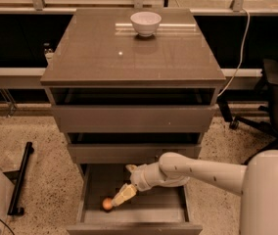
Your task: Pick orange from bottom drawer and place on counter
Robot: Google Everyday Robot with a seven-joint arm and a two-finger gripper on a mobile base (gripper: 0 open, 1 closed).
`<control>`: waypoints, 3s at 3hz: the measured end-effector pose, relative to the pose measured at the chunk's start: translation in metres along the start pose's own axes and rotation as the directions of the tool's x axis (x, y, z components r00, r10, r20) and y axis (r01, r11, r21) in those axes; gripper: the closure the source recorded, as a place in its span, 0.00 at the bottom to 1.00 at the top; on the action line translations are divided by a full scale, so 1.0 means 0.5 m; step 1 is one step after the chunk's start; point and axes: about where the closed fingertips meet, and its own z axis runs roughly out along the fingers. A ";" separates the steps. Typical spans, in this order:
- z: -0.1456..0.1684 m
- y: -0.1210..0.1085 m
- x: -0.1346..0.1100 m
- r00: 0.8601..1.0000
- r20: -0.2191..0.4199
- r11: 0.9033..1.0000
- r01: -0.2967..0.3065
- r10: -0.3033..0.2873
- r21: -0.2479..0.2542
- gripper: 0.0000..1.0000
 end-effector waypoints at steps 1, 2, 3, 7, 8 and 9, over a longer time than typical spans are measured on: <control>0.042 -0.028 0.032 1.000 -0.002 1.000 -0.017 0.017 -0.006 0.00; 0.086 -0.056 0.070 0.998 0.009 0.998 -0.056 0.056 -0.022 0.00; 0.111 -0.071 0.095 0.996 0.013 0.996 -0.085 0.085 -0.035 0.00; 0.233 -0.089 0.146 0.994 0.003 0.992 -0.106 0.107 -0.063 0.00; 0.275 -0.095 0.160 0.998 0.001 0.996 -0.069 0.069 -0.052 0.00; 0.333 -0.114 0.186 1.000 0.013 1.000 -0.027 0.028 -0.012 0.00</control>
Offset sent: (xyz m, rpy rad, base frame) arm 0.0253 0.0089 -0.0815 0.0347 0.0747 -0.0375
